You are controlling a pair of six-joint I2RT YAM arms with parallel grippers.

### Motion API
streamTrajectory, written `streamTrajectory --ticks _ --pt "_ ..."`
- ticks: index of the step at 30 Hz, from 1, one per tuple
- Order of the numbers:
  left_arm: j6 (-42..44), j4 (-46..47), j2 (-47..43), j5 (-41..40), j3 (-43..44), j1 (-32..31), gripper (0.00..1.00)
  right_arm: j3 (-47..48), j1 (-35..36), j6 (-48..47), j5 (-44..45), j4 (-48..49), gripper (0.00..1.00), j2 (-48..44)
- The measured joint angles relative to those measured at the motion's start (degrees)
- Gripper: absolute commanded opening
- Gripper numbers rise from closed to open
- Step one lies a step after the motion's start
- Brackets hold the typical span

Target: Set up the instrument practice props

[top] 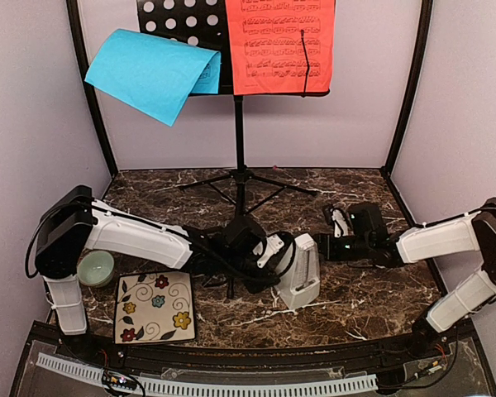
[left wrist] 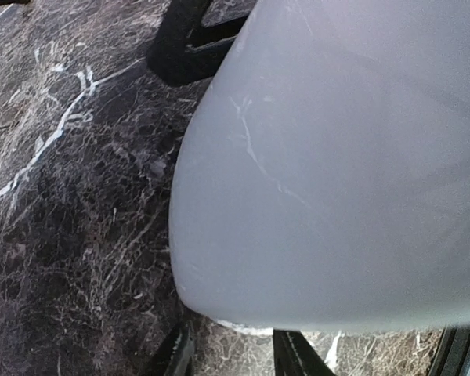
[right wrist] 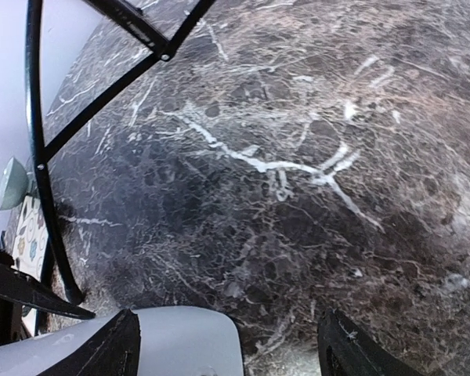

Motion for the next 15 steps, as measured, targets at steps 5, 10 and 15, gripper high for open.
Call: streamTrajectory --ticks 5,10,15 --pt "-0.3 3.1 -1.7 0.2 -3.1 -0.1 0.7 0.7 -0.6 -1.5 -3.4 1.2 0.8 0.4" --pt "3.0 5.0 -6.4 -0.2 -9.4 -0.2 0.87 0.8 -2.1 -3.1 -6.1 1.1 0.8 -0.3" --pt "9.3 5.0 -7.2 -0.3 -11.5 -0.1 0.89 0.8 -3.1 -4.5 -8.0 0.6 0.8 -1.1"
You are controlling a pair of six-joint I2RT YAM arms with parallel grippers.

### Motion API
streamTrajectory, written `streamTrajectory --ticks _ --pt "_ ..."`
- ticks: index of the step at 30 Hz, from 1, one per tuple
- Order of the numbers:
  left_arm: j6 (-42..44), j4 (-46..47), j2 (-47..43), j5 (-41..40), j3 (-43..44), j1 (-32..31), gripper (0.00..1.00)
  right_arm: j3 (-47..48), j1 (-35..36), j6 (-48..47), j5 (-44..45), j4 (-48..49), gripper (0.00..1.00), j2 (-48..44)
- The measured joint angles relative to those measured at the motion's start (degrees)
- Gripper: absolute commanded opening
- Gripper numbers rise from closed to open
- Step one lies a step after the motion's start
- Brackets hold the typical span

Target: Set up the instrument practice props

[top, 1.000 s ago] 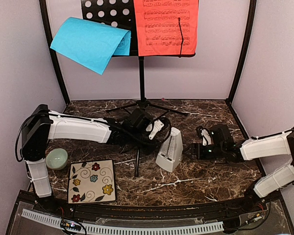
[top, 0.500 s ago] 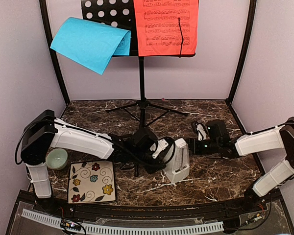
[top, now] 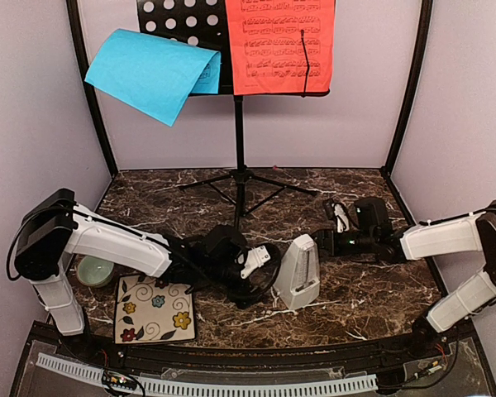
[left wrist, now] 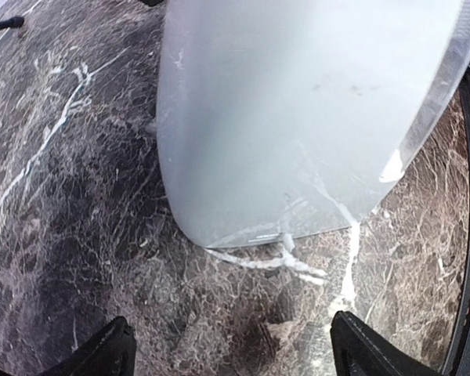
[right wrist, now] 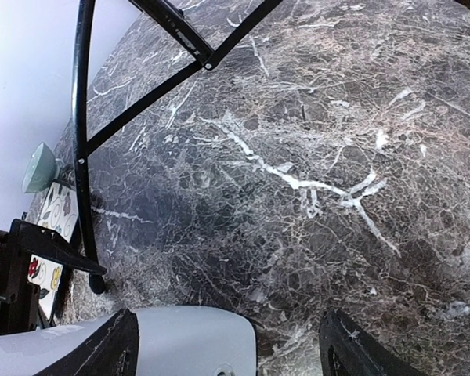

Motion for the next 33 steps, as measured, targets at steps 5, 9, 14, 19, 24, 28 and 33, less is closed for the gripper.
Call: streamTrajectory --ticks 5,9,14,19,24,28,33 --pt "3.8 0.8 2.4 1.3 2.4 0.0 0.89 -0.8 -0.4 -0.7 -1.1 -0.9 0.81 -2.0" --pt "5.0 2.2 6.9 1.5 6.3 0.1 0.9 -2.1 -1.9 -1.9 -1.2 -3.5 0.81 -4.3" --pt "5.6 3.1 10.6 1.6 8.7 0.2 0.9 -3.8 -4.0 -3.5 -1.7 -6.8 0.81 -6.3" --pt "5.9 3.5 11.5 1.5 8.9 0.4 0.9 -6.3 -4.8 -4.0 -2.4 -8.1 0.8 -7.6" --pt "5.9 5.9 11.0 1.9 6.4 1.2 0.9 -7.8 -4.8 -4.0 -3.7 -8.8 0.8 -9.0" --pt "6.1 8.2 10.1 3.1 2.5 2.0 0.86 -7.8 -4.7 -4.0 -5.5 -8.6 0.79 -9.3" --pt "7.3 12.1 10.1 4.4 1.6 2.6 0.84 -7.8 -4.7 -4.0 -6.9 -8.5 0.79 -9.3"
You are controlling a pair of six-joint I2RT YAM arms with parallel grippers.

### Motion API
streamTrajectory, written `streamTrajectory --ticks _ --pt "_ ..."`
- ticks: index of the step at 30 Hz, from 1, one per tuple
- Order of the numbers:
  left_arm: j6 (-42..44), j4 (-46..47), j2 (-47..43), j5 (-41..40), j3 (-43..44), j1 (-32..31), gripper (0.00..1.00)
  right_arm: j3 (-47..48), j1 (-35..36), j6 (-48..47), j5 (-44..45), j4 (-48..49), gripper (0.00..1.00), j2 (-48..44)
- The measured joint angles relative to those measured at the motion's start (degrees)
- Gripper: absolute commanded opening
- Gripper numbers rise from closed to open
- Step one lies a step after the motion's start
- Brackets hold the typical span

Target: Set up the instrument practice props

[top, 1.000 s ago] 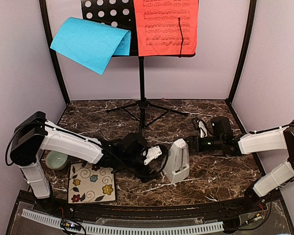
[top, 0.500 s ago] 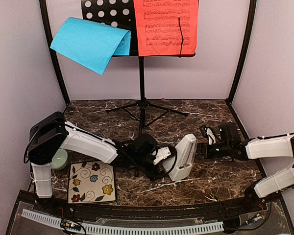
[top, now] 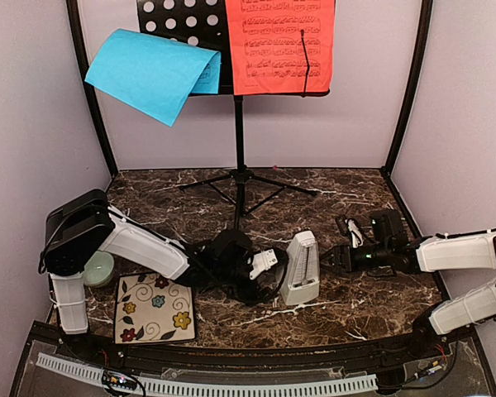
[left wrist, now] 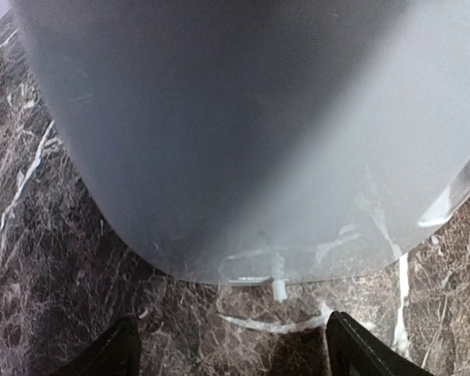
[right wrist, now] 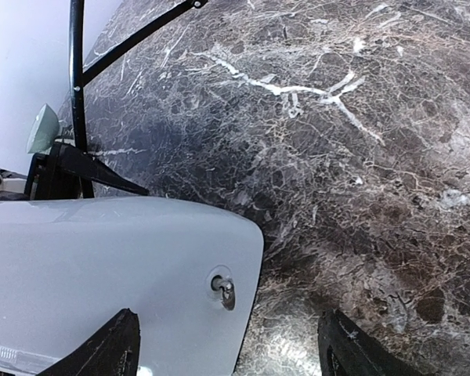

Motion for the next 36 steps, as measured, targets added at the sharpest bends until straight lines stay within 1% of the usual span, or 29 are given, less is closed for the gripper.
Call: streamTrajectory --ticks 6,10,18,23,30,33,36 --pt "1.3 7.6 -0.2 3.3 -3.2 1.7 0.88 0.0 0.0 -0.1 -0.5 -0.1 0.78 0.0" --pt "2.6 12.0 -1.0 6.7 -5.6 2.9 0.87 0.0 0.0 -0.2 -0.5 -0.3 0.78 0.0" --pt "5.3 18.4 0.4 12.5 -5.9 4.4 0.86 0.0 0.0 -0.2 -1.1 -0.4 0.78 0.0" --pt "6.9 18.6 2.7 14.0 -3.9 4.5 0.85 0.0 0.0 -0.6 -1.3 -0.6 0.77 0.0" --pt "8.7 16.9 4.7 14.3 -1.5 4.5 0.82 0.0 0.0 -0.9 -1.4 -0.6 0.77 0.0" --pt "9.3 16.2 5.4 14.5 -0.5 4.5 0.8 -0.1 0.0 -0.9 -1.5 -0.5 0.77 0.0" --pt "9.9 15.6 5.9 15.3 0.1 4.7 0.75 -0.4 0.0 -0.9 -1.6 -0.4 0.77 0.0"
